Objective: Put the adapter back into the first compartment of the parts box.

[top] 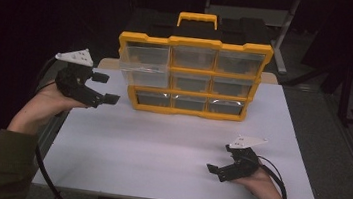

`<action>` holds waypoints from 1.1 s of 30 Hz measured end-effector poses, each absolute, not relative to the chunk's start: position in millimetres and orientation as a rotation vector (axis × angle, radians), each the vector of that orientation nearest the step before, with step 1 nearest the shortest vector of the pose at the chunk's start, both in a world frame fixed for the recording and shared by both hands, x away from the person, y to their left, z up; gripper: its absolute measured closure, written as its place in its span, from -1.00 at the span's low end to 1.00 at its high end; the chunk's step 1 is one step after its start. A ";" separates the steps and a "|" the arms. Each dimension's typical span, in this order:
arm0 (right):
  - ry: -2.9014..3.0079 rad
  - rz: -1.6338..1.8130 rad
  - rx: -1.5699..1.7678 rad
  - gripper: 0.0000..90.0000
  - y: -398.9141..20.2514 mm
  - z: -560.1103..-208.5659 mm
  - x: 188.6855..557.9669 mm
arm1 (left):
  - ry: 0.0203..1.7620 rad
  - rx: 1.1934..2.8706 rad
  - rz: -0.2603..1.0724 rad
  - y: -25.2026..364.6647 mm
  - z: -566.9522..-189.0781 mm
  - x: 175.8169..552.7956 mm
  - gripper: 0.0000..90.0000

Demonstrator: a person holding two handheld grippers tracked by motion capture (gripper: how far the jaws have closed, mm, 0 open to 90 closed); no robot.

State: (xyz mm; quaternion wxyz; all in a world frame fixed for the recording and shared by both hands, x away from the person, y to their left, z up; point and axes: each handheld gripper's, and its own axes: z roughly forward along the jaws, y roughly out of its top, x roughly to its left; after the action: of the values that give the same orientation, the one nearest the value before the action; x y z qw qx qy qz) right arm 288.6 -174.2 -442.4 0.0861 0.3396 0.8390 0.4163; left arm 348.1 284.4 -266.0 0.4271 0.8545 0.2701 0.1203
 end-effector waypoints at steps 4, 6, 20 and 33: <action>2.500 1.239 1.012 -1.00 -174.4 -442.5 288.5 | 0.673 2.126 0.285 283.8 -283.6 344.9 -0.85; 2.500 1.240 1.013 -1.00 -174.5 -442.4 288.4 | 0.672 2.121 0.281 283.7 -291.4 343.3 -0.92; 2.501 1.238 1.012 -1.00 -174.7 -442.1 287.9 | 0.654 2.090 0.275 275.9 -345.0 330.1 -1.00; 2.501 1.236 1.009 -1.00 -174.8 -442.2 287.7 | 0.658 2.089 0.277 267.5 -386.1 317.9 -1.00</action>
State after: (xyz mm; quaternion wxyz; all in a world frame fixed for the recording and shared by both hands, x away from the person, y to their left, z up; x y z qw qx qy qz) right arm 287.7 -174.8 -442.2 0.0873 0.3387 0.8399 0.4149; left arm 317.9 267.5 -386.1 0.4503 0.8450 0.2660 0.1119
